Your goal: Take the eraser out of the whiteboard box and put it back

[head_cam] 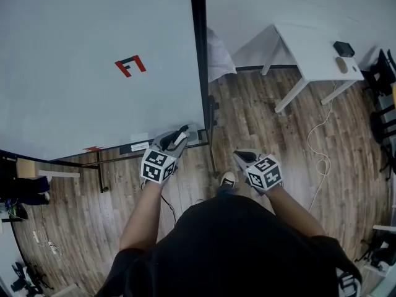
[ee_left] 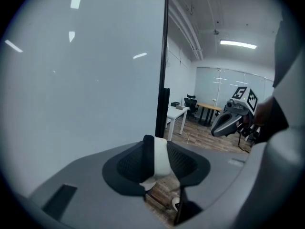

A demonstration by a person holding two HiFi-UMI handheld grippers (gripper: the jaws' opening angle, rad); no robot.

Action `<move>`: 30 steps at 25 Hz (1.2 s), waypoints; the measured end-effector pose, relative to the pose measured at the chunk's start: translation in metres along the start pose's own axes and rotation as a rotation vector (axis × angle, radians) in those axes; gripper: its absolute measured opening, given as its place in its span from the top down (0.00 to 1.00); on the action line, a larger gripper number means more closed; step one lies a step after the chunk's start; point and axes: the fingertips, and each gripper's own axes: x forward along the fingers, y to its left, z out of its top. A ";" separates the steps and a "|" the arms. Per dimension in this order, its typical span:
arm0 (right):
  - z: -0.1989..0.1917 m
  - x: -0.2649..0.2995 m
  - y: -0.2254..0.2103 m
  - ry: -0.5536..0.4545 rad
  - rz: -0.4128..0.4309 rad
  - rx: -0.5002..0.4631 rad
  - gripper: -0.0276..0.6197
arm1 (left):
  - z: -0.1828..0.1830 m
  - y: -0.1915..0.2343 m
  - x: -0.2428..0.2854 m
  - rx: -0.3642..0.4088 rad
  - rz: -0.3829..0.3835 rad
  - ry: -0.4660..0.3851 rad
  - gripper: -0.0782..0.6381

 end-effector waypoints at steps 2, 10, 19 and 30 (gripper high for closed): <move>0.000 0.002 -0.005 0.003 0.000 0.001 0.97 | 0.000 -0.001 0.007 -0.002 -0.008 0.005 0.67; 0.003 0.011 -0.015 0.013 0.011 0.006 0.97 | -0.005 0.000 0.028 -0.003 -0.023 0.026 0.67; 0.000 0.017 -0.023 0.033 0.007 0.018 0.97 | -0.023 0.005 0.045 -0.018 -0.042 0.063 0.67; -0.002 0.021 -0.035 0.042 -0.005 0.038 0.97 | -0.042 0.012 0.064 -0.034 -0.056 0.099 0.67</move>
